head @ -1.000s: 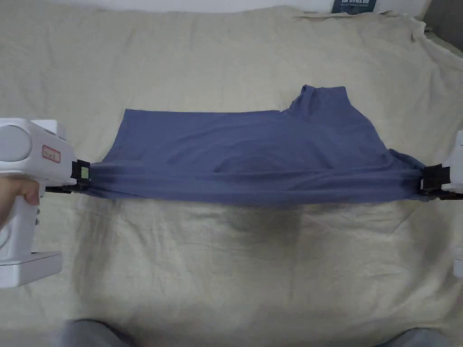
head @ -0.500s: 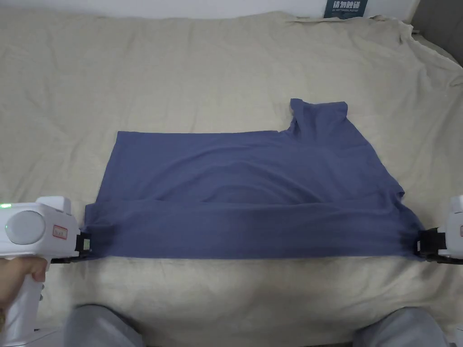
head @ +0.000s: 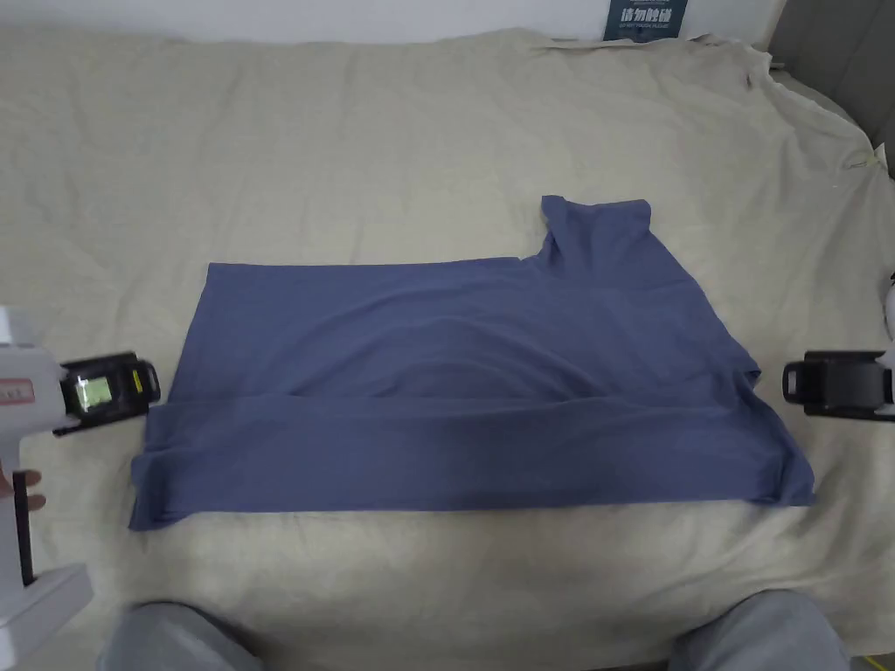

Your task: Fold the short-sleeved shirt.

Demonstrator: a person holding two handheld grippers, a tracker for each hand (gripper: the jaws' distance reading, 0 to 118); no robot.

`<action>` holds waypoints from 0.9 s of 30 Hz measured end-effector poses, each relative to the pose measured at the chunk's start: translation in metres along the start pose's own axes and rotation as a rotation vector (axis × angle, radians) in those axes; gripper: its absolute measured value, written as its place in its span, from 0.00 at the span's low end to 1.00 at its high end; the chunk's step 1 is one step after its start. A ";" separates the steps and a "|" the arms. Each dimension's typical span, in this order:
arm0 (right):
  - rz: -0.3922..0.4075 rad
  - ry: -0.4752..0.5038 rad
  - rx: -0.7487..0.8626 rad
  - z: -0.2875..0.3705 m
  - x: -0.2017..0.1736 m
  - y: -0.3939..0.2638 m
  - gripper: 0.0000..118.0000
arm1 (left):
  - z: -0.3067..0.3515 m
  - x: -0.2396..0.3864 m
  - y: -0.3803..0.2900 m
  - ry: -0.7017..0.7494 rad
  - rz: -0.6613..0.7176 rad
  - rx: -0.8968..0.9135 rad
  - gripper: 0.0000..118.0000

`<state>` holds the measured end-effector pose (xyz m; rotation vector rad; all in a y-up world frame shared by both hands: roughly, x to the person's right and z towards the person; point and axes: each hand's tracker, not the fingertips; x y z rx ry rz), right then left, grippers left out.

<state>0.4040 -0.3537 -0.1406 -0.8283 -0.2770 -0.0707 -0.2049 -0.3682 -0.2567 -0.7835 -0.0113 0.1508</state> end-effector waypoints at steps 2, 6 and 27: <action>-0.001 0.013 0.113 0.014 -0.009 0.010 0.84 | 0.010 0.016 0.014 -0.034 0.007 0.133 1.00; 0.033 -0.005 0.307 0.029 -0.035 0.014 0.84 | 0.020 0.052 0.016 -0.069 -0.067 0.338 1.00; 0.008 0.089 0.603 0.041 -0.107 -0.008 0.00 | 0.023 0.119 -0.038 -0.080 -0.240 0.567 0.00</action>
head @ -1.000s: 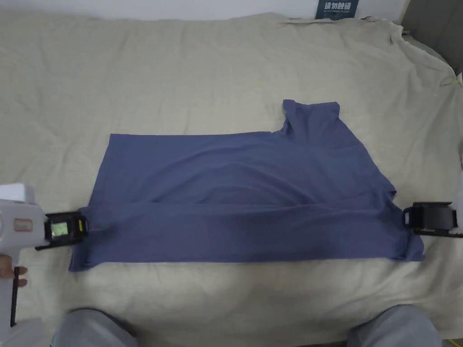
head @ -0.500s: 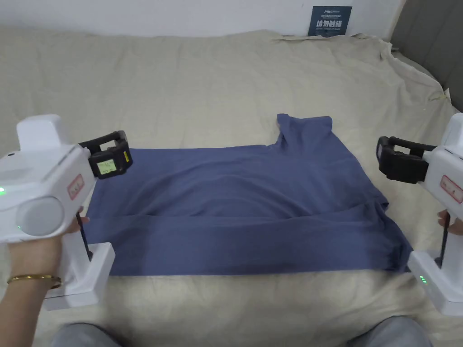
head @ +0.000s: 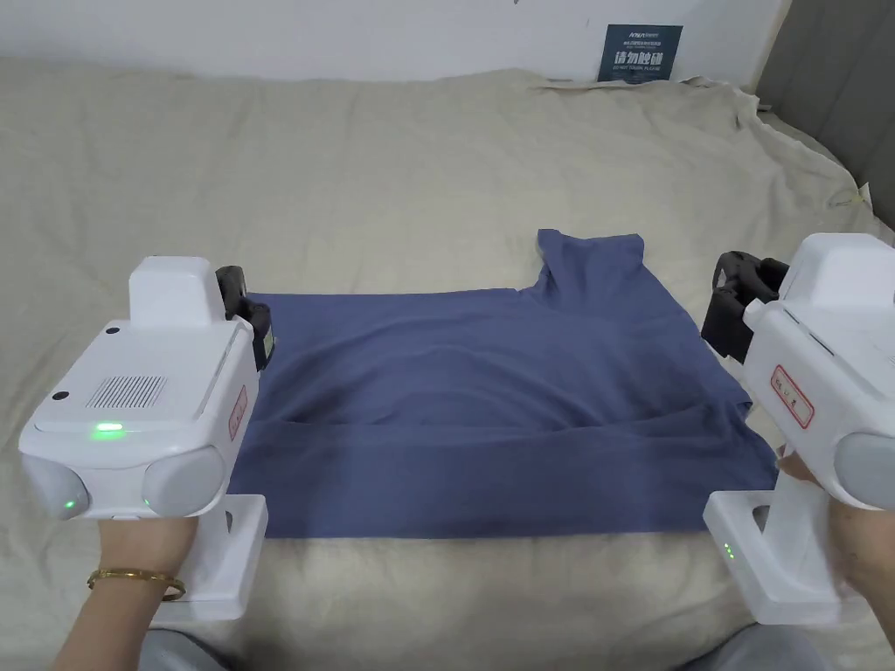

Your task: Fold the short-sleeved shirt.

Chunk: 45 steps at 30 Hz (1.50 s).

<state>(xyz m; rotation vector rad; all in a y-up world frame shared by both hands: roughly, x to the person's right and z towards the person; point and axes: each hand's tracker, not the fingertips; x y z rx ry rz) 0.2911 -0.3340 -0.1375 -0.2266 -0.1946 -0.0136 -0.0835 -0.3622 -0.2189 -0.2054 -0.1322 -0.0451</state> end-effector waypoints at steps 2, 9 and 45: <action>-0.014 -0.008 -0.005 -0.001 -0.002 -0.004 0.00 | 0.001 0.000 -0.002 -0.005 -0.004 -0.010 0.00; -0.058 0.000 -0.032 -0.005 -0.001 -0.009 0.00 | 0.000 -0.003 -0.008 -0.004 0.009 -0.022 0.00; -0.073 -0.164 -0.897 -0.360 0.072 -0.022 0.80 | -0.109 -0.009 -0.003 0.048 0.064 -0.088 0.00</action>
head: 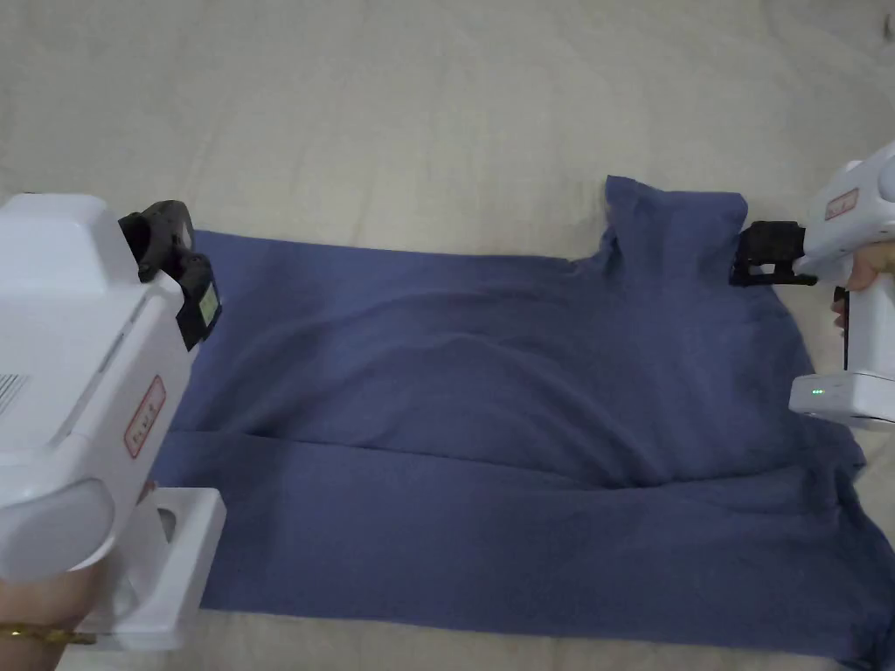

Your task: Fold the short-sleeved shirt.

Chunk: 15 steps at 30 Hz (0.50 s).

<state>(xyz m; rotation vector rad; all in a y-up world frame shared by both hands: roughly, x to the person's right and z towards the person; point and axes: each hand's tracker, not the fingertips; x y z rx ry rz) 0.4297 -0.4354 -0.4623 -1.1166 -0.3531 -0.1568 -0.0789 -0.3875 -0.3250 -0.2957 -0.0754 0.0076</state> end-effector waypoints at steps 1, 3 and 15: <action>-0.001 -0.008 -0.003 -0.005 0.001 0.000 0.75 | -0.001 0.000 -0.001 0.000 -0.002 -0.004 0.00; -0.011 -0.031 -0.005 -0.013 0.004 0.001 0.68 | -0.004 -0.001 -0.003 0.001 -0.006 -0.011 0.00; -0.032 0.003 -0.028 -0.036 0.005 -0.003 0.11 | -0.014 0.001 -0.016 0.005 -0.017 -0.059 0.00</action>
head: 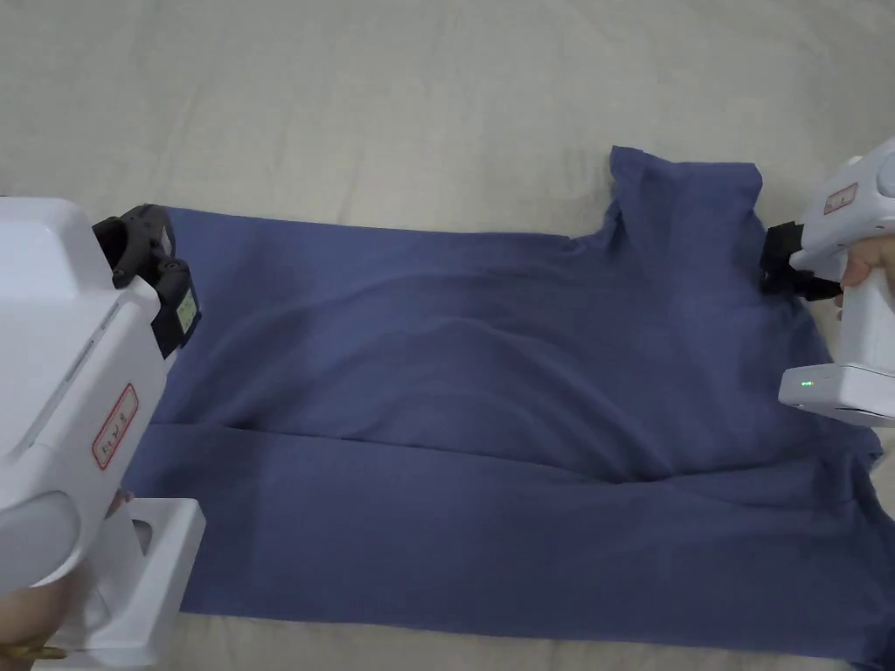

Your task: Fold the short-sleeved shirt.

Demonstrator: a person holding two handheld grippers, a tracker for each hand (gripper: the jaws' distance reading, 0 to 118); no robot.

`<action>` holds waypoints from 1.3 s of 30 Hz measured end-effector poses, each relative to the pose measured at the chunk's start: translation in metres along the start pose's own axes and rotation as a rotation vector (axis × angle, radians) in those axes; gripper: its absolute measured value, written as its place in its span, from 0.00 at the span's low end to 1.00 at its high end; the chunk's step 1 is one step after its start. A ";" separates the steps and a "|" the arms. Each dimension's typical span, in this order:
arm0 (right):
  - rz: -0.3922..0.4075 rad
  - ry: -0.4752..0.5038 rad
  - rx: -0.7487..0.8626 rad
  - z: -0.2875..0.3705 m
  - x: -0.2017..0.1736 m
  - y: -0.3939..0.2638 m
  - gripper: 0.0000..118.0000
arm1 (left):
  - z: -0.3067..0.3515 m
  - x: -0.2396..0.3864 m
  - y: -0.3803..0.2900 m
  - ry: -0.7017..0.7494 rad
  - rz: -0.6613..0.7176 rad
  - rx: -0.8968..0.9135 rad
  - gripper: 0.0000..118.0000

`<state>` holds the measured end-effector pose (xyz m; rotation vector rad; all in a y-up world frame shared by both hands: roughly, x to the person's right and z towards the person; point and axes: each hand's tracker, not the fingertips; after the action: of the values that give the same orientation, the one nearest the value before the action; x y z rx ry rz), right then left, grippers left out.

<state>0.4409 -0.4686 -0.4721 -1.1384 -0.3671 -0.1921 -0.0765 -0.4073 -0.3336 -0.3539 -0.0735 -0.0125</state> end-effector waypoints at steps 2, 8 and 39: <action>0.007 -0.003 -0.003 0.002 -0.003 0.000 0.01 | 0.000 0.002 0.000 -0.001 0.000 -0.008 0.00; 0.014 0.045 0.039 0.032 -0.001 0.008 0.01 | -0.007 -0.004 0.009 0.004 0.029 -0.038 0.00; 0.095 0.039 0.113 0.071 -0.013 0.001 0.01 | -0.246 -0.075 0.047 0.038 0.004 -0.816 0.80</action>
<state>0.4163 -0.4042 -0.4523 -1.0370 -0.2856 -0.1085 -0.1330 -0.4490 -0.5853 -1.1689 -0.0261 -0.0454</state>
